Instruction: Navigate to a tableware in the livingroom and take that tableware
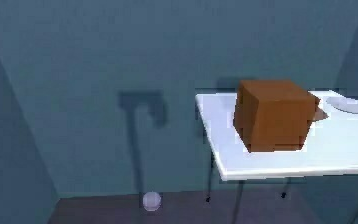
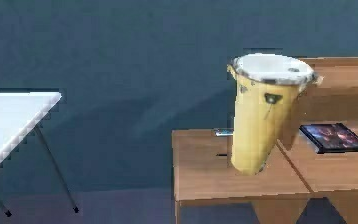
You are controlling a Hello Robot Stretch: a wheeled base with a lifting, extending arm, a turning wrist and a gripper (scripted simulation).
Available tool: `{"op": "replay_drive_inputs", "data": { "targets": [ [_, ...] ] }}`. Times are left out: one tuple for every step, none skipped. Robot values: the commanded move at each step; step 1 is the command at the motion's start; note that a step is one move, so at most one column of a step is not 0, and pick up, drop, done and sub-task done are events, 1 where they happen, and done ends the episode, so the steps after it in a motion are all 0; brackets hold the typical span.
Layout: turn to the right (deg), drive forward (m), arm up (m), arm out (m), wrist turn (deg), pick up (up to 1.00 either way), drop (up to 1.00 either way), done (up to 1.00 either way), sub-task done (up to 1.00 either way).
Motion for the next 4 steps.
{"op": "replay_drive_inputs", "data": {
  "targets": [
    [-45.0,0.00,0.00,0.00,0.0,0.00,0.00,0.00,0.00],
    [-9.0,0.00,0.00,0.00,0.0,0.00,0.00,0.00,0.00],
    [-3.0,0.00,0.00,0.00,0.0,0.00,0.00,0.00,0.00],
    [45.0,0.00,0.00,0.00,0.0,0.00,0.00,0.00,0.00]
  ]
}}
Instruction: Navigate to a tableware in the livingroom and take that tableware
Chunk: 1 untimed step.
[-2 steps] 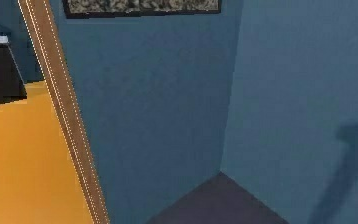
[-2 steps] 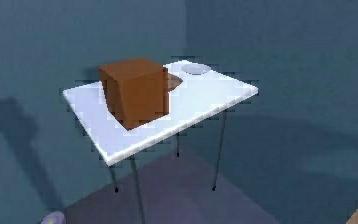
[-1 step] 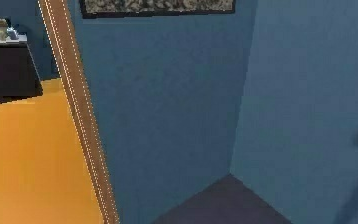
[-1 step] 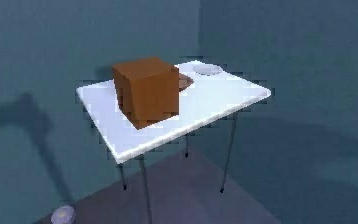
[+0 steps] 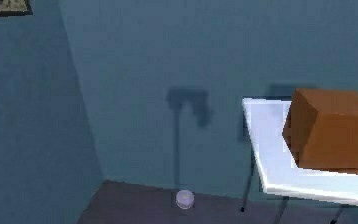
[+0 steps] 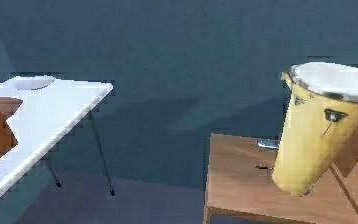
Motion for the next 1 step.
{"op": "replay_drive_inputs", "data": {
  "targets": [
    [45.0,0.00,0.00,0.00,0.0,0.00,0.00,0.00,0.00]
  ]
}}
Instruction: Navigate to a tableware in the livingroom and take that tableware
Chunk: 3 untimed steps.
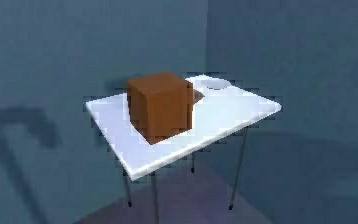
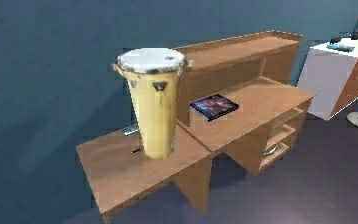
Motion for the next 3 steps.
{"op": "replay_drive_inputs", "data": {
  "targets": [
    [36.0,0.00,0.00,0.00,0.0,0.00,0.00,0.00,0.00],
    [0.0,0.85,0.00,0.00,0.0,0.00,0.00,0.00,0.00],
    [-3.0,0.00,0.00,0.00,0.0,0.00,0.00,0.00,0.00]
  ]
}}
